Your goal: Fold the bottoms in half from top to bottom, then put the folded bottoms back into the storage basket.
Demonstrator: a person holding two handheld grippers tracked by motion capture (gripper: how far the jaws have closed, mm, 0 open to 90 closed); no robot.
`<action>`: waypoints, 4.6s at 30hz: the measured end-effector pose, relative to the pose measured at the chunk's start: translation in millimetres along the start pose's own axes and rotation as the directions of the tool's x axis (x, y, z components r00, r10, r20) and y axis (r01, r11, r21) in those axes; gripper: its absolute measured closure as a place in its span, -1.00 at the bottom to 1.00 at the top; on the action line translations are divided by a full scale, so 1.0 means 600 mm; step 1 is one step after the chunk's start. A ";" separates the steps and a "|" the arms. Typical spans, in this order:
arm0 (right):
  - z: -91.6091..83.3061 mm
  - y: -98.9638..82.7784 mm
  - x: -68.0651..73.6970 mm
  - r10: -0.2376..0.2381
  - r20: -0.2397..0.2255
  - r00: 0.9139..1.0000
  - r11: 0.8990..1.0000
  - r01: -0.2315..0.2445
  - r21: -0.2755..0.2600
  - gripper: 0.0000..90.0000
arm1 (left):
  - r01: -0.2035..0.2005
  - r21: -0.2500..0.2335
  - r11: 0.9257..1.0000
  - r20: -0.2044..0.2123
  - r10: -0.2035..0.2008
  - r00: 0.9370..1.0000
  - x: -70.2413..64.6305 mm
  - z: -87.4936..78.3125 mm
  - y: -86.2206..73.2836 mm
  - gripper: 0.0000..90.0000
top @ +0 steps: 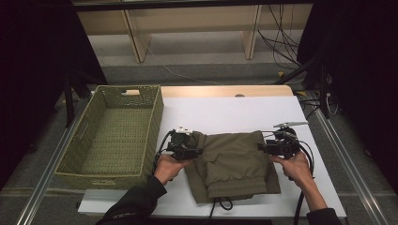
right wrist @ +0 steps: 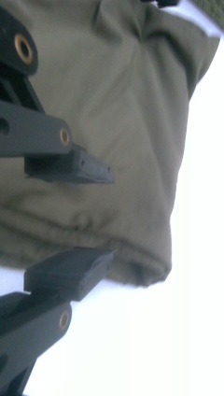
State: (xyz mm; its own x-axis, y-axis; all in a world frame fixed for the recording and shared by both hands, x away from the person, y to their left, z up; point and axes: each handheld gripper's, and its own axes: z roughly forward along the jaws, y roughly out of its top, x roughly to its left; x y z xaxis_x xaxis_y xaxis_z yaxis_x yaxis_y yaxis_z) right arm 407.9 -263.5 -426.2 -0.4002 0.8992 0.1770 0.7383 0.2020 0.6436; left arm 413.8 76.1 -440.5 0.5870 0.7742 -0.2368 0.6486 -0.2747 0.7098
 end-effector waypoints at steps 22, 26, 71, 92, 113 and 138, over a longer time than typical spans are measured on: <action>0.115 0.050 -0.022 -0.094 0.105 0.990 0.984 0.076 0.159 1.00 | 0.076 0.069 0.995 -0.134 -0.066 0.989 0.046 0.105 0.058 0.99; 0.115 0.046 -0.031 -0.097 0.185 0.978 0.980 0.061 0.190 1.00 | 0.112 0.069 0.991 -0.186 -0.098 0.978 0.069 0.106 0.057 0.99; -0.044 -0.072 0.035 0.022 0.059 0.998 0.999 -0.024 0.034 -0.61 | 0.084 -0.002 0.996 -0.071 -0.084 0.994 0.033 -0.012 0.049 -0.60; -0.052 -0.092 0.038 0.026 0.067 0.997 0.999 -0.028 0.040 -0.63 | 0.121 0.087 0.989 -0.091 -0.113 0.989 0.049 0.039 0.048 -0.65; -0.045 -0.090 0.037 0.013 0.054 0.998 0.998 -0.017 0.057 -0.63 | 0.151 0.226 0.962 -0.153 -0.118 0.981 0.066 0.095 0.047 -0.65; -0.030 -0.097 0.026 0.100 0.071 0.992 0.987 -0.108 0.117 -0.66 | 0.067 0.239 0.969 -0.075 -0.050 0.996 0.057 0.081 0.047 0.78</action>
State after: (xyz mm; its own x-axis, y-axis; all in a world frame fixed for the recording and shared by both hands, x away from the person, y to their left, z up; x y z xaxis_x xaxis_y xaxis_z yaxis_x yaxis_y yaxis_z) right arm 348.9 -267.9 -447.6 -0.2846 0.9403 0.1867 0.8355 0.1477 0.5293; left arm 475.7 67.2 -460.9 0.5158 0.8276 -0.2215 0.7832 -0.3508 0.5134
